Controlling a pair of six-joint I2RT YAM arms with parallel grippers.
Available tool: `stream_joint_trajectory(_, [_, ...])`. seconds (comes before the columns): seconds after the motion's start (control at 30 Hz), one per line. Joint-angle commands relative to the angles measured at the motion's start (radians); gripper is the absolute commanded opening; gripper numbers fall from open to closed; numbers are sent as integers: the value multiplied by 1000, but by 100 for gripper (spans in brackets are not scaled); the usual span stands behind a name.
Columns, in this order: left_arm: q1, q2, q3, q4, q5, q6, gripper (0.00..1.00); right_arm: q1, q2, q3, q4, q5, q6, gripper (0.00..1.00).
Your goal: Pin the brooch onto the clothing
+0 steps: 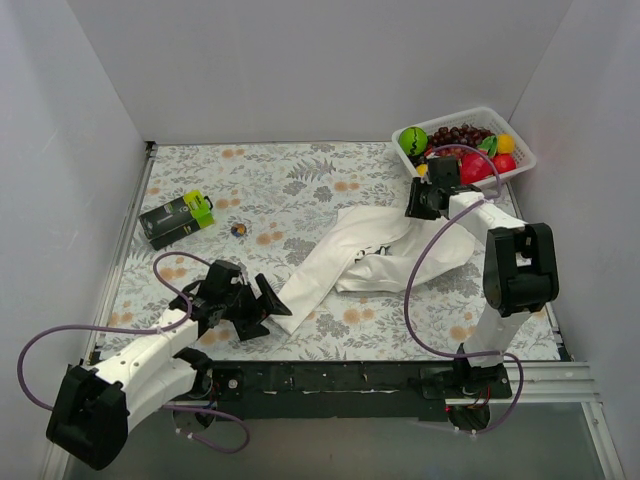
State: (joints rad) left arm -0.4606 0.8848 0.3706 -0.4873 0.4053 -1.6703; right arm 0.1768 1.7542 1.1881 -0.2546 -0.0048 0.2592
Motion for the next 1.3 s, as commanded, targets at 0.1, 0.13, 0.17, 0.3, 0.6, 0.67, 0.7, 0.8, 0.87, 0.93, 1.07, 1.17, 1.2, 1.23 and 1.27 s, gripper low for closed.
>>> stream_joint_trajectory(0.1, [-12, 29, -12, 58, -11, -22, 82, -5, 64, 88, 29, -58, -11, 19])
stream_joint_trajectory(0.13, [-15, 28, -13, 61, -11, -23, 82, -3, 62, 94, 26, -64, -11, 11])
stream_joint_trajectory(0.17, [-16, 26, -13, 59, -13, -23, 82, -5, 59, 96, 28, -67, -11, 3])
stream_joint_trajectory(0.3, [-24, 26, -22, 61, -17, -32, 81, -5, 21, 103, 38, -83, -9, 1])
stream_joint_trajectory(0.6, [-62, 83, -68, 118, -36, -57, 75, -5, -44, 82, 23, -81, -8, 1])
stream_joint_trajectory(0.67, [-69, 104, -75, 141, -42, -62, 75, -5, -45, 70, 21, -75, -12, 1])
stream_joint_trajectory(0.7, [-72, 111, -76, 145, -43, -63, 75, -5, -39, 68, 20, -75, -14, 1])
stream_joint_trajectory(0.8, [-76, 131, -75, 159, -62, -62, 73, -5, -24, 59, 15, -67, -18, 6])
stream_joint_trajectory(0.87, [-78, 140, -73, 164, -71, -60, 73, -5, -15, 56, 3, -60, -20, 13])
stream_joint_trajectory(0.93, [-79, 149, -71, 171, -75, -60, 73, -3, 2, 54, -5, -47, -21, 27])
stream_joint_trajectory(1.07, [-79, 164, -79, 182, -75, -60, 73, -5, 30, 48, -8, -29, -23, 39])
stream_joint_trajectory(1.17, [-79, 174, -82, 188, -79, -60, 73, -3, 48, 48, -14, -24, -24, 42])
stream_joint_trajectory(1.2, [-79, 174, -81, 188, -80, -60, 73, -5, 50, 48, -14, -15, -21, 42])
stream_joint_trajectory(1.23, [-79, 177, -84, 193, -82, -62, 72, -3, 51, 47, -15, -9, -23, 42])
stream_joint_trajectory(1.27, [-81, 177, -85, 193, -83, -63, 72, -5, 53, 45, -14, 0, -24, 42])
